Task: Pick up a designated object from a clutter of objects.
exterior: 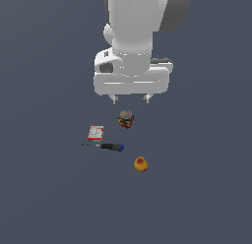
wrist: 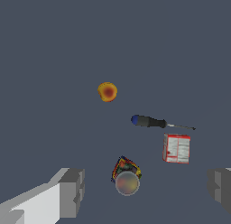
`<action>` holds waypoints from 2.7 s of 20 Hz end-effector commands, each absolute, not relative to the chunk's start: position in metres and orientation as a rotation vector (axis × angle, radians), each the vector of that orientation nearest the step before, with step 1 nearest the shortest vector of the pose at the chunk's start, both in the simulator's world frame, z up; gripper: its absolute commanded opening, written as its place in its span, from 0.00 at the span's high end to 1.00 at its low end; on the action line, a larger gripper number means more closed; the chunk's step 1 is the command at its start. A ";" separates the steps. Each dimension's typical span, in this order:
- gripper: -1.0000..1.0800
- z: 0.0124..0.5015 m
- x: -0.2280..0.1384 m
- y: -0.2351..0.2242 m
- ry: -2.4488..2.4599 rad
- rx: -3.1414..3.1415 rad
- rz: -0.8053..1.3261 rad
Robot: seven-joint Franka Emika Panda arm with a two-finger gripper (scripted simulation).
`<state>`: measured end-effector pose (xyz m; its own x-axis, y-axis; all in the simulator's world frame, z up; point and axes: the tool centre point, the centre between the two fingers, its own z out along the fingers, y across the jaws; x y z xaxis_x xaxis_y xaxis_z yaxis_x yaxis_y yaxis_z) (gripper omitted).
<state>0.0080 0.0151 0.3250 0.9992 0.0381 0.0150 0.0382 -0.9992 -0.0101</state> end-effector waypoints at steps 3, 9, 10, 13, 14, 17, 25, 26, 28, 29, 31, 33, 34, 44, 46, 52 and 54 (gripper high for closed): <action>0.04 0.321 0.008 0.013 -0.057 -3.130 -0.022; 0.04 0.298 0.011 -0.002 -0.049 -3.125 -0.020; 0.04 0.293 0.011 -0.005 -0.047 -3.124 -0.020; 0.04 0.272 0.012 -0.018 -0.040 -3.121 -0.019; 0.04 0.264 0.012 -0.024 -0.037 -3.120 -0.018; 0.04 0.238 0.010 -0.041 -0.026 -3.117 -0.017; 0.04 0.154 -0.011 -0.098 0.013 -3.119 -0.014; 0.04 0.144 -0.015 -0.104 0.018 -3.120 -0.013; 0.04 0.127 -0.023 -0.117 0.028 -3.123 -0.011; 0.04 0.119 -0.027 -0.122 0.032 -3.125 -0.010; 0.04 0.105 -0.035 -0.132 0.040 -3.128 -0.008; 0.04 0.093 -0.042 -0.140 0.046 -3.131 -0.006; 0.04 0.088 -0.046 -0.144 0.049 -3.133 -0.005; 0.04 0.065 -0.063 -0.160 0.062 -3.141 0.000; 0.04 0.066 -0.062 -0.159 0.063 -3.140 0.001; 0.04 0.051 -0.063 -0.159 0.063 -3.140 0.001; 0.04 0.042 -0.063 -0.159 0.063 -3.140 0.001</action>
